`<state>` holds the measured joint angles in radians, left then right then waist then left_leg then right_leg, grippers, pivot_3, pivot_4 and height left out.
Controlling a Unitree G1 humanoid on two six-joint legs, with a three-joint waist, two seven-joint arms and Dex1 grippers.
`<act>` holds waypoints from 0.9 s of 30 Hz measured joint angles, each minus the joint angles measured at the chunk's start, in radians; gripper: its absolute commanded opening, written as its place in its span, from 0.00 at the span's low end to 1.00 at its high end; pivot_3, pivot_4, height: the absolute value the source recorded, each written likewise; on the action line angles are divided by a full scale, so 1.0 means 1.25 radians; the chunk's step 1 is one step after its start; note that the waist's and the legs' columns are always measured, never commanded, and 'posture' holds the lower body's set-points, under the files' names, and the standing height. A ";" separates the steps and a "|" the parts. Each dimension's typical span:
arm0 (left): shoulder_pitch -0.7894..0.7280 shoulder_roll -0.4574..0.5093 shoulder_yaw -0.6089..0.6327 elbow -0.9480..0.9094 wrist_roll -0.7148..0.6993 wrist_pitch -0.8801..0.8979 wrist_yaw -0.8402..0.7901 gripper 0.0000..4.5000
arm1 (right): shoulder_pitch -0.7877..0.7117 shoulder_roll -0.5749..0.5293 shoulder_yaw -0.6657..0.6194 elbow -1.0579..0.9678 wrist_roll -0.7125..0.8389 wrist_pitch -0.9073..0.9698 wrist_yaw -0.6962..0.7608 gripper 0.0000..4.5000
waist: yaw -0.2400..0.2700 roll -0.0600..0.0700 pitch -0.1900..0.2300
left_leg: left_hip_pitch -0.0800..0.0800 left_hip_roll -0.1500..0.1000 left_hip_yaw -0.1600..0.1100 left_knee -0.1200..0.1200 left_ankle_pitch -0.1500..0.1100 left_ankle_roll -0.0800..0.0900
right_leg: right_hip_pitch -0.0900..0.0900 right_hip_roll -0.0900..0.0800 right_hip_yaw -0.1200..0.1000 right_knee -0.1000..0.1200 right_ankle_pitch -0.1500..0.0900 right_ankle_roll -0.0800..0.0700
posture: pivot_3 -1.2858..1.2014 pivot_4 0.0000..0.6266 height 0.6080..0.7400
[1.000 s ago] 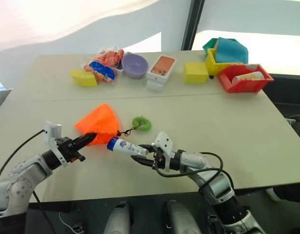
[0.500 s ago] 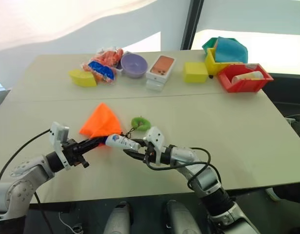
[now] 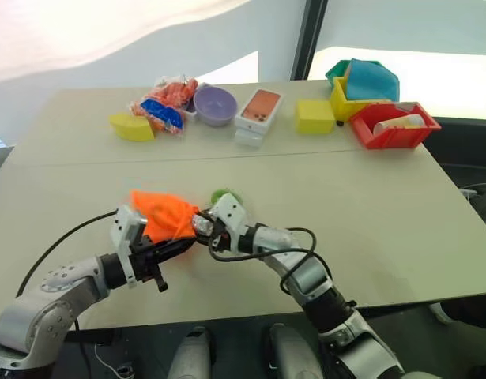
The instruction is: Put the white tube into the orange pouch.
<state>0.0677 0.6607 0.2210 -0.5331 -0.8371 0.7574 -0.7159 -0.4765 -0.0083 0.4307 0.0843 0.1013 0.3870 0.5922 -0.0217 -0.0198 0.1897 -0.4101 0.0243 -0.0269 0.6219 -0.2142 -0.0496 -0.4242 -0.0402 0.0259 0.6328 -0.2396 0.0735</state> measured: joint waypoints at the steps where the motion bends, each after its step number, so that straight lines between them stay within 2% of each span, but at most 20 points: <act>1: 0.000 -0.004 -0.007 -0.002 0.000 0.000 0.002 0.00 | -0.006 0.008 0.004 0.006 -0.004 0.001 -0.004 0.35 | 0.000 0.000 0.000 | 0.000 0.000 0.000 0.000 0.000 0.000 | 0.000 0.000 0.000 0.000 0.000 0.000 | 0.52 0.24 1.00; 8: 0.000 -0.011 -0.018 -0.013 0.008 -0.007 0.017 0.00 | -0.057 0.022 0.023 0.053 -0.028 0.001 0.010 0.35 | 0.000 0.000 0.000 | 0.000 0.000 0.000 0.000 0.000 0.000 | 0.000 0.000 0.000 0.000 0.000 0.000 | 0.52 0.24 1.00; 10: -0.001 -0.012 -0.020 -0.015 0.014 -0.009 0.018 0.00 | -0.070 0.023 0.025 0.068 -0.033 -0.002 0.026 0.58 | 0.000 0.000 0.000 | 0.000 0.000 0.000 0.000 0.000 0.000 | 0.000 0.000 0.000 0.000 0.000 0.000 | 0.52 0.24 1.00; 11: 0.002 -0.011 -0.021 -0.015 0.017 -0.008 0.018 0.00 | -0.075 0.021 0.021 0.078 -0.035 -0.001 0.030 0.65 | 0.000 0.000 0.000 | 0.000 0.000 0.000 0.000 0.000 0.000 | 0.000 0.000 0.000 0.000 0.000 0.000 | 0.52 0.24 1.00; 14: 0.017 -0.012 -0.024 -0.016 0.017 -0.007 0.015 0.00 | -0.075 0.015 0.007 0.090 -0.040 0.000 0.039 0.96 | 0.000 0.000 0.000 | 0.000 0.000 0.000 0.000 0.000 0.000 | 0.000 0.000 0.000 0.000 0.000 0.000 | 0.52 0.24 1.00; 15: 0.024 -0.012 -0.023 -0.019 0.016 -0.008 0.013 0.00 | -0.075 0.011 0.002 0.088 -0.040 0.003 0.044 0.98 | 0.000 0.000 0.000 | 0.000 0.000 0.000 0.000 0.000 0.000 | 0.000 0.000 0.000 0.000 0.000 0.000 | 0.52 0.24 1.00; 19: 0.055 -0.021 -0.006 -0.025 0.002 -0.017 0.013 0.00 | -0.050 -0.013 -0.001 0.036 -0.030 0.023 0.074 0.98 | -0.001 0.000 0.000 | 0.000 0.000 0.000 0.000 0.000 0.000 | 0.000 0.000 0.000 0.000 0.000 0.000 | 0.52 0.24 1.00; 26: 0.103 -0.022 0.098 0.041 -0.010 -0.023 0.024 0.00 | 0.005 -0.118 -0.044 -0.147 0.067 0.100 0.170 0.98 | 0.001 0.000 0.000 | 0.000 0.000 0.000 0.000 0.000 0.000 | 0.000 0.000 0.000 0.000 -0.001 0.001 | 0.52 0.24 1.00; 27: 0.104 -0.024 0.105 0.044 -0.014 -0.023 0.024 0.00 | 0.008 -0.129 -0.049 -0.163 0.075 0.106 0.175 0.93 | 0.001 0.000 0.000 | 0.000 0.000 0.000 0.000 0.000 0.000 | 0.000 0.000 0.000 0.000 -0.001 0.001 | 0.52 0.24 1.00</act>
<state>0.1978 0.6305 0.3524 -0.4779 -0.8542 0.7283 -0.6854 -0.4669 -0.1693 0.3691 -0.1188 0.1947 0.5191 0.8109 -0.0209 -0.0197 0.1897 -0.4101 0.0246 -0.0269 0.6217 -0.2142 -0.0496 -0.4246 -0.0405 0.0257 0.6325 -0.2404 0.0743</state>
